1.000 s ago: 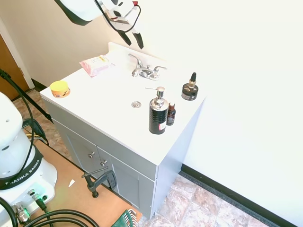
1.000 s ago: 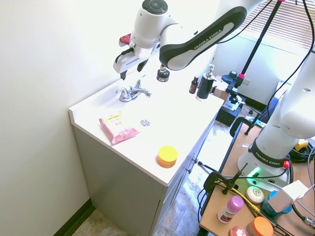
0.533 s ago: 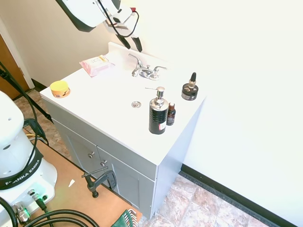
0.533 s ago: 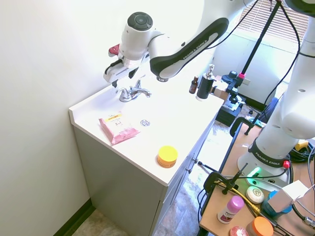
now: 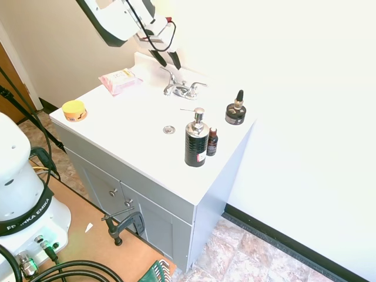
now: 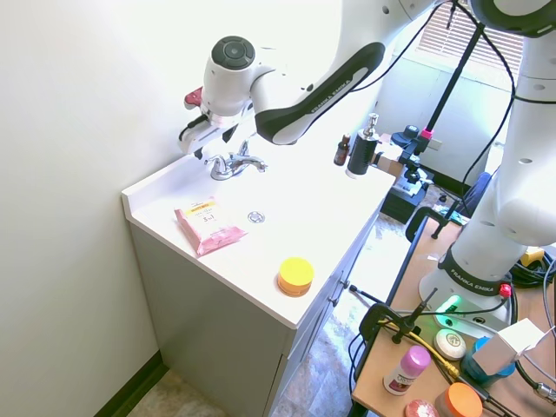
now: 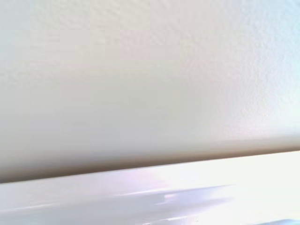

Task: Turn on the hot water

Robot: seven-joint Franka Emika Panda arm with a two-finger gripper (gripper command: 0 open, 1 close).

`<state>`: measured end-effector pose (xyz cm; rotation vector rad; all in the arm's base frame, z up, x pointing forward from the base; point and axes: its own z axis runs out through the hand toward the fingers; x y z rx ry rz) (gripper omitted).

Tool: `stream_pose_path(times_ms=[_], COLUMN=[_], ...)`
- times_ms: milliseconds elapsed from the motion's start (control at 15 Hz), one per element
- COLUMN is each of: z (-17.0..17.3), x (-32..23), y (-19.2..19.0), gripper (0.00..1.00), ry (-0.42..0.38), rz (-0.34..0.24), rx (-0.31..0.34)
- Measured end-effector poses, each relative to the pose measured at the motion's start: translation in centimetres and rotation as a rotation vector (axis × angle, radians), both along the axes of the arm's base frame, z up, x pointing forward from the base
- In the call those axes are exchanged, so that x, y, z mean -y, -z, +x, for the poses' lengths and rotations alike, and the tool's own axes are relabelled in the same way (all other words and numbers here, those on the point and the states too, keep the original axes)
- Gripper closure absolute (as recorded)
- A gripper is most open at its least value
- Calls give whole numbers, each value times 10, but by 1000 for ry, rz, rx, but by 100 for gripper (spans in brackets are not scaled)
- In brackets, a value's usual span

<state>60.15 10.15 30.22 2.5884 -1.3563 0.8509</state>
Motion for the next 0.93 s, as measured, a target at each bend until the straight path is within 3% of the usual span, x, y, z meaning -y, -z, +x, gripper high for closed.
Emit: stream_pose_path(times_ms=[133, 467, 933], z=[0, -4, -26], x=[3, 17, 37], y=[2, 9, 4], gripper=[0, 0, 0], ry=[11, -7, -18], rz=[-1, 2, -36], rx=[-13, -126, -261])
